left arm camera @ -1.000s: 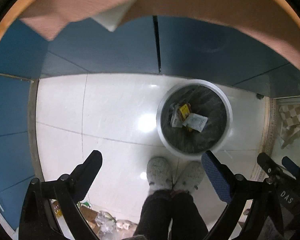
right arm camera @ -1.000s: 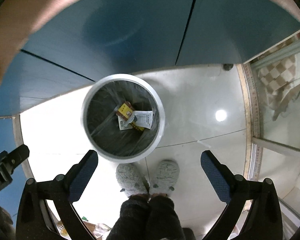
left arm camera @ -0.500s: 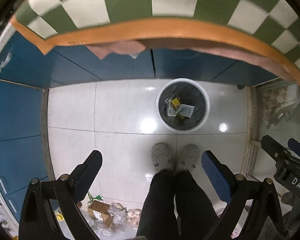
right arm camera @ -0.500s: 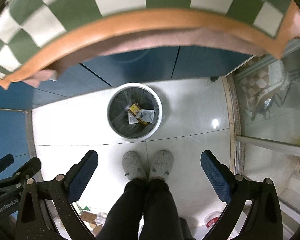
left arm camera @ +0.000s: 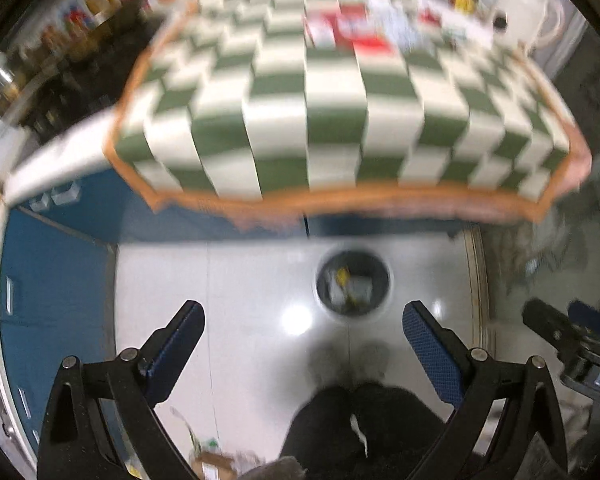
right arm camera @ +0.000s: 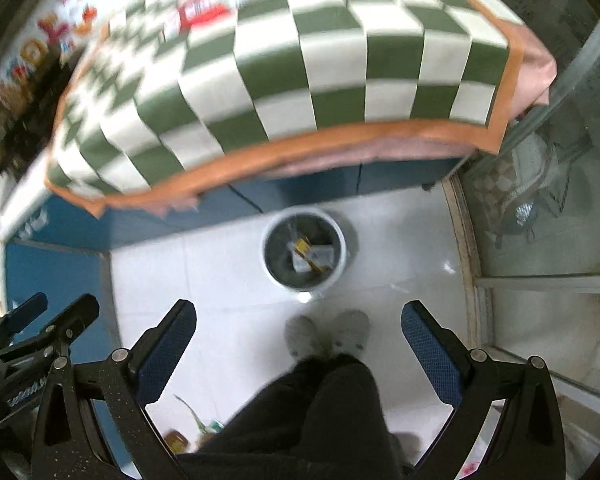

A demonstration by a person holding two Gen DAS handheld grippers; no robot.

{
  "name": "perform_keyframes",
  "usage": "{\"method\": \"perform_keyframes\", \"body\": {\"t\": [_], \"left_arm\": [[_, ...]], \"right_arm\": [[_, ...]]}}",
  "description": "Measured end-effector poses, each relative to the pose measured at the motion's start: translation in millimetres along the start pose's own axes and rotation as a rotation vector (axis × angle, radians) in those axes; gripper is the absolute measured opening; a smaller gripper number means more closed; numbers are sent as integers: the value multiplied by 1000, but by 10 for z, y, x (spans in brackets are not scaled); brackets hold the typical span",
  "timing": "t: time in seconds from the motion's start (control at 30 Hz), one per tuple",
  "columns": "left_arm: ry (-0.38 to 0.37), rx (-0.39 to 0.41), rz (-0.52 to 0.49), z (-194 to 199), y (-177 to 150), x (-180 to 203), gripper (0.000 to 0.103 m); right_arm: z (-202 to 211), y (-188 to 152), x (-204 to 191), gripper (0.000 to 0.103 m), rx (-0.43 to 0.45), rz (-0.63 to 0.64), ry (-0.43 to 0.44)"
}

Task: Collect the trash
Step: 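Raise both tools back toward the counter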

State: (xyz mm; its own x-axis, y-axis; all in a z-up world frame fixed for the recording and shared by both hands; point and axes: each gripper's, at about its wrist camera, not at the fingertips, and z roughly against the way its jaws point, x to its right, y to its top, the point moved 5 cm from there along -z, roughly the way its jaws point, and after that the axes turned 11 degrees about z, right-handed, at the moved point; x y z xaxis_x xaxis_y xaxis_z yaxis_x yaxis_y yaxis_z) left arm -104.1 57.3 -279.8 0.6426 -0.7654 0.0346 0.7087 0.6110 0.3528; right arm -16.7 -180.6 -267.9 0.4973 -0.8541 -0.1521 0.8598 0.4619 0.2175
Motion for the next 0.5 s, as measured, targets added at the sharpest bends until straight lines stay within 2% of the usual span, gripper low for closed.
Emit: {"method": "perform_keyframes", "body": {"t": [0.13,0.23,0.37,0.5], "left_arm": [[-36,78,40,165,550,35,101],[-13,106,69,156,967,59,102],[2,96,135,26,1428,104,102],[50,77,183,-153,1703,206,102]], "right_arm": [[309,439,68,103,90,-71,31],[472,776,165,103,140,-104,38],[532,1216,393,103,172,-137,42],[433,1738,703,103,176,-154,40]]}}
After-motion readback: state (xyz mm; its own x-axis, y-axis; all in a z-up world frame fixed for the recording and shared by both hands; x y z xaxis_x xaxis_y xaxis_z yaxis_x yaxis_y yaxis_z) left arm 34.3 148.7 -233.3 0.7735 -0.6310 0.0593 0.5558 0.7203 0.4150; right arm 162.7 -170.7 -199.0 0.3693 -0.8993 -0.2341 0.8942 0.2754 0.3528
